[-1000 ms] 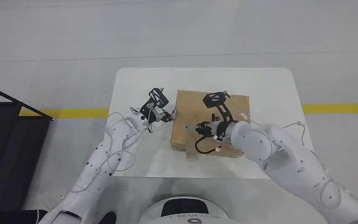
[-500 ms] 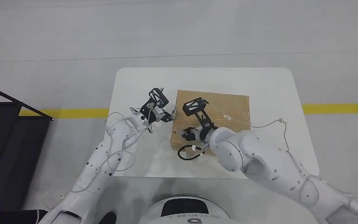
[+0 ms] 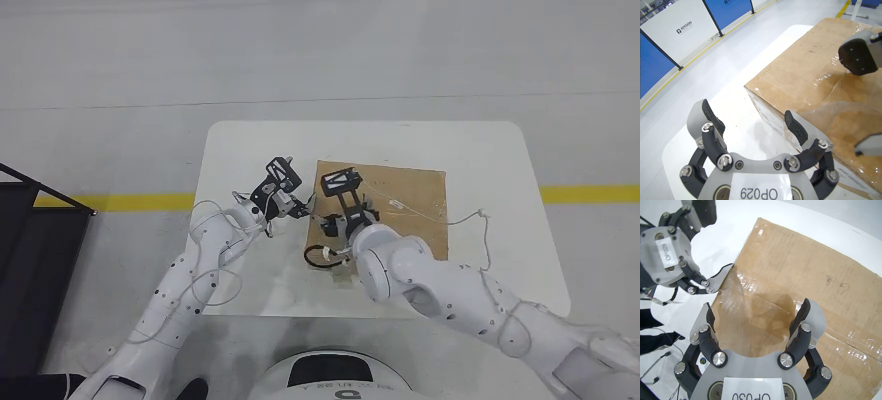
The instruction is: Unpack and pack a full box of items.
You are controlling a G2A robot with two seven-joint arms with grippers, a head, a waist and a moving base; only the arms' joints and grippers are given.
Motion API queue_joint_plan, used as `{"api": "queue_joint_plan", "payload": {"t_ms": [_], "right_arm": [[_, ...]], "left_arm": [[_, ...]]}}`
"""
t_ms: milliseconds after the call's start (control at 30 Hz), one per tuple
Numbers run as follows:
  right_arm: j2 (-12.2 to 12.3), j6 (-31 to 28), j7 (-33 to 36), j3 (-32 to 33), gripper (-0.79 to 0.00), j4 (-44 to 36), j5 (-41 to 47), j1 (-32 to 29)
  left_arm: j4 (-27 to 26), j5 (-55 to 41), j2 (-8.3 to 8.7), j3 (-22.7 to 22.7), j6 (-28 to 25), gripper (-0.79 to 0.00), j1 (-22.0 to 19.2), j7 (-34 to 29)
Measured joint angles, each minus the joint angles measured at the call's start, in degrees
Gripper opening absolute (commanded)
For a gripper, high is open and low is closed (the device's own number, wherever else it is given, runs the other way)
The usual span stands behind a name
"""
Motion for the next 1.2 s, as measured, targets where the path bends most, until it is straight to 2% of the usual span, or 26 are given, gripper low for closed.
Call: {"api": "queue_joint_plan", "payload": {"t_ms": [267, 533, 1200], "right_arm": [[-2.0, 5.4, 1.2, -0.7, 0.000, 1.9, -6.7, -0.3], [-2.8, 8.7, -2.1, 1.7, 0.000, 0.9, -11.7, -3.7], [-3.0, 10.1, -3.5, 15.9, 0.000, -5.9, -20.0, -16.3]], "left_arm": [[0.0, 0.0, 0.00, 0.0, 0.0, 0.000, 0.0, 0.0], [0.0, 0.0, 0.00, 0.0, 0.0, 0.000, 0.0, 0.0], [0.0, 0.0, 0.00, 0.0, 0.0, 0.000, 0.0, 0.0]]}}
